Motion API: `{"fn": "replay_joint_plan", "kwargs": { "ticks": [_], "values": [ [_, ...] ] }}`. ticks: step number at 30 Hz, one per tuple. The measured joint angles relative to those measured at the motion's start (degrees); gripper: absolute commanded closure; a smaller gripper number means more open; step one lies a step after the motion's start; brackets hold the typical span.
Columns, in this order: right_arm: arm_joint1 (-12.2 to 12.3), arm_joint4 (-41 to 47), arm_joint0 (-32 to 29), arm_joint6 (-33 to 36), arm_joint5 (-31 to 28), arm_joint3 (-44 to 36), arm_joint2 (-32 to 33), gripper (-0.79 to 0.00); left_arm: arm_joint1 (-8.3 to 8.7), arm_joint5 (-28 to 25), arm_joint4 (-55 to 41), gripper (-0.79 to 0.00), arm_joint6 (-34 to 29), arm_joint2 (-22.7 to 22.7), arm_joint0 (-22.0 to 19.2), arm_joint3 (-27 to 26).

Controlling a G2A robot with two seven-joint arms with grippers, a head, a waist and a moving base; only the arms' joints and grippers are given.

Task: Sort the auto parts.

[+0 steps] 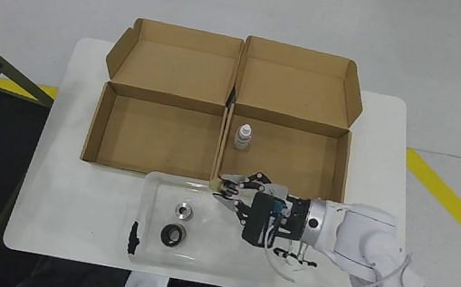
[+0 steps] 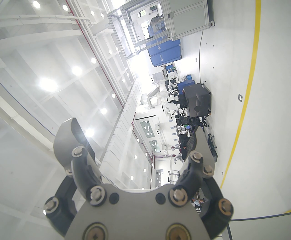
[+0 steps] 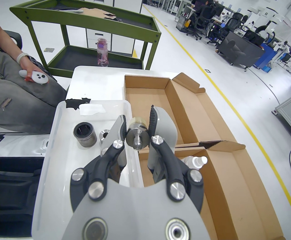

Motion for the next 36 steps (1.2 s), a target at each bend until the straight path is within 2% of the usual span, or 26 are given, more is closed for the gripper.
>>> {"fn": "replay_joint_plan", "kwargs": {
  "ticks": [21, 36],
  "values": [
    [0.3, 4.6, 2.2, 1.0, 1.4, 4.9, 4.6, 0.0, 0.0, 0.0, 0.0, -0.785, 0.0, 0.0, 0.0, 0.0],
    [0.1, 4.8, 6.8, 6.0, 1.4, 12.5, 3.4, 0.0, 0.0, 0.0, 0.0, -0.785, 0.0, 0.0, 0.0, 0.0]
  ]
}}
